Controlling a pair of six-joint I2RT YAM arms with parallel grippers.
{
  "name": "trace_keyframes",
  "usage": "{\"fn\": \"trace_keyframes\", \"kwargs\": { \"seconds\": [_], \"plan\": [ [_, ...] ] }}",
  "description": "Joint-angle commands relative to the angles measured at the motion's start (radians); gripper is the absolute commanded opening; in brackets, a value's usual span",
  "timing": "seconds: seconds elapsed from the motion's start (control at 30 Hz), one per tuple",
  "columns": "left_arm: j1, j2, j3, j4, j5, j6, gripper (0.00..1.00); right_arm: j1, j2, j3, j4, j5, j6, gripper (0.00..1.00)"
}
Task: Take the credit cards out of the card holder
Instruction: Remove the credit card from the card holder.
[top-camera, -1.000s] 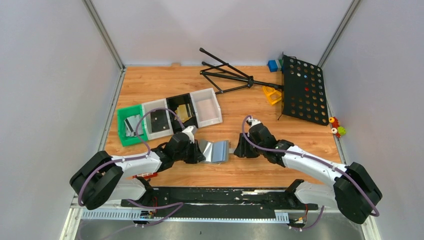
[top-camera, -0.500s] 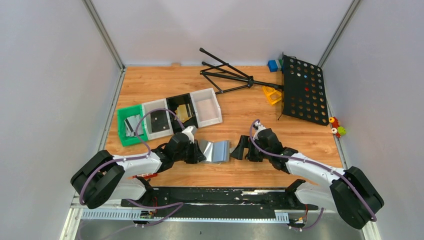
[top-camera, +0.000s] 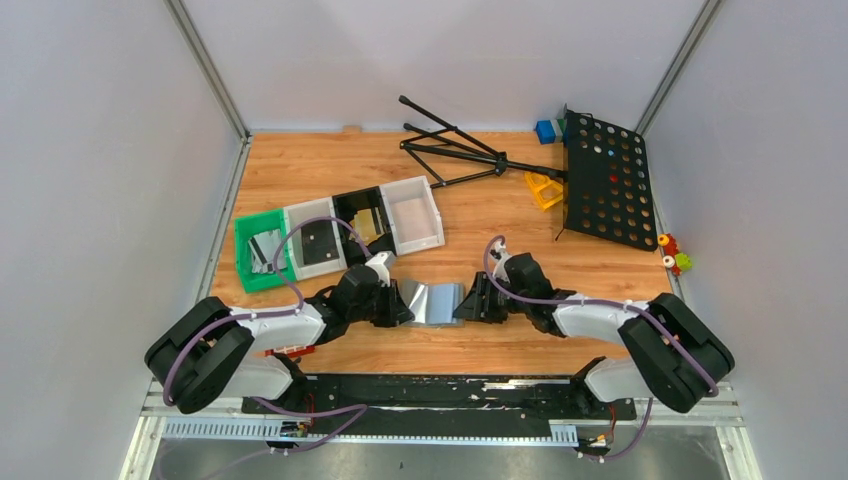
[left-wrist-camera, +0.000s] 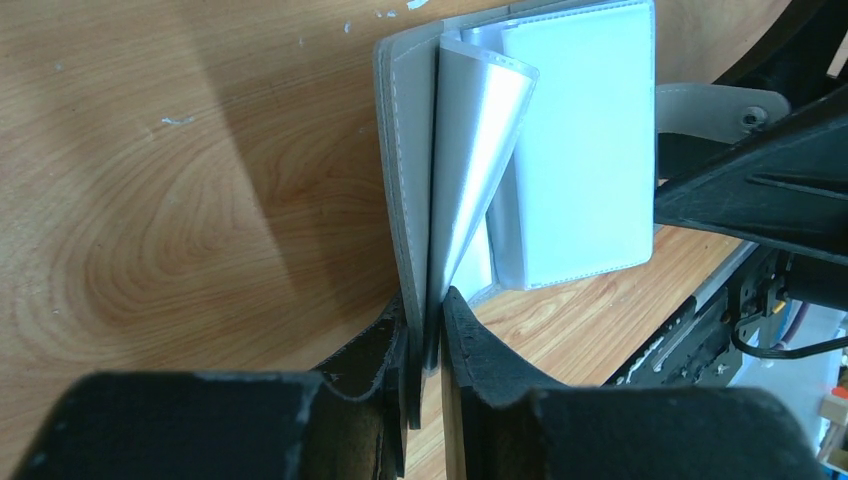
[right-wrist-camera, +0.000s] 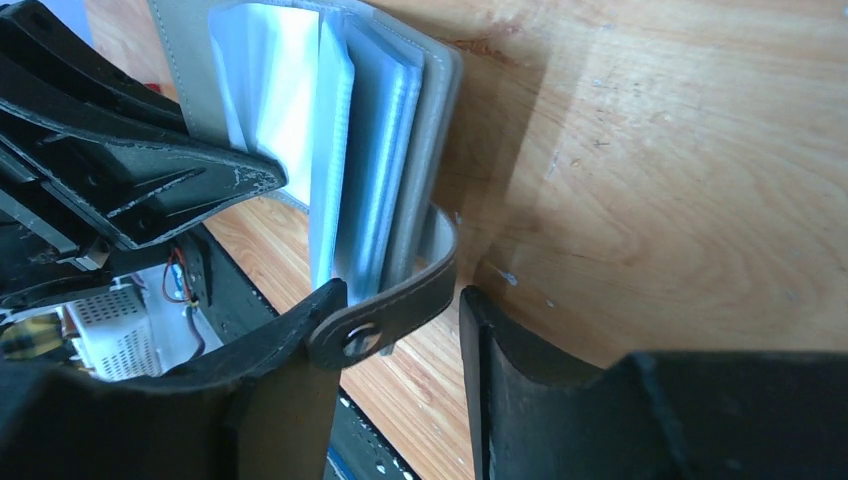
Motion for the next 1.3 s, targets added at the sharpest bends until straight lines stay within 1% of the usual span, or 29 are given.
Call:
{"fn": "trace_keyframes", "kwargs": {
  "seconds": [0.0, 0.07, 0.13, 0.2, 0.33, 0.43, 0.53, 0.63, 0.67, 0.7, 0.73, 0.8, 0.83, 0.87, 0.93, 1.07, 1.2, 1.27],
  "plan": [
    [0.002, 0.017, -0.006, 0.016, 0.011, 0.003, 0.21, -0.004, 0.044, 0.042, 0.109, -0.057, 0.035, 0.42],
    [0.002, 0.016, -0.005, 0.017, 0.012, 0.003, 0.21, -0.004, 0.055, 0.043, 0.119, -0.058, 0.039, 0.35],
    [0.001, 0.015, -0.006, 0.020, 0.014, 0.003, 0.21, -0.005, 0.063, 0.043, 0.137, -0.062, 0.043, 0.33],
    [0.002, 0.017, -0.007, 0.025, 0.021, 0.003, 0.21, -0.004, 0.070, 0.048, 0.150, -0.075, 0.045, 0.34],
    [0.002, 0.016, -0.010, 0.068, 0.064, -0.004, 0.21, -0.004, 0.086, 0.056, 0.186, -0.113, 0.054, 0.45],
    [0.002, 0.009, -0.014, 0.108, 0.102, -0.021, 0.22, -0.003, 0.095, 0.066, 0.201, -0.130, 0.060, 0.45],
    [0.002, 0.001, -0.012, 0.135, 0.136, -0.031, 0.23, 0.002, 0.107, 0.082, 0.187, -0.135, 0.055, 0.43],
    [0.001, -0.006, -0.016, 0.177, 0.165, -0.043, 0.26, 0.013, 0.123, 0.101, 0.162, -0.132, 0.047, 0.41],
    [0.002, -0.006, -0.016, 0.184, 0.172, -0.046, 0.28, 0.017, 0.129, 0.109, 0.148, -0.129, 0.044, 0.40],
    [0.002, -0.008, -0.016, 0.187, 0.176, -0.048, 0.33, 0.020, 0.132, 0.115, 0.133, -0.126, 0.039, 0.38],
    [0.002, -0.010, -0.016, 0.189, 0.179, -0.049, 0.40, 0.021, 0.134, 0.121, 0.119, -0.119, 0.034, 0.36],
    [0.002, -0.014, -0.021, 0.202, 0.181, -0.052, 0.59, 0.025, 0.130, 0.127, 0.098, -0.114, 0.023, 0.30],
    [0.001, -0.019, -0.024, 0.211, 0.183, -0.055, 0.66, 0.028, 0.125, 0.129, 0.087, -0.109, 0.015, 0.27],
    [0.002, -0.021, -0.024, 0.218, 0.185, -0.056, 0.71, 0.032, 0.119, 0.133, 0.076, -0.104, 0.008, 0.23],
    [0.002, -0.021, -0.020, 0.224, 0.187, -0.059, 0.79, 0.048, 0.106, 0.152, 0.025, -0.079, -0.011, 0.20],
    [0.002, -0.007, -0.004, 0.225, 0.191, -0.067, 0.85, 0.093, 0.085, 0.223, -0.113, -0.023, -0.067, 0.18],
    [0.002, 0.009, -0.004, 0.253, 0.205, -0.080, 0.86, 0.135, 0.073, 0.266, -0.171, 0.015, -0.098, 0.20],
    [0.001, 0.013, -0.005, 0.258, 0.209, -0.084, 0.87, 0.144, 0.070, 0.271, -0.169, 0.016, -0.100, 0.22]
  ]
}}
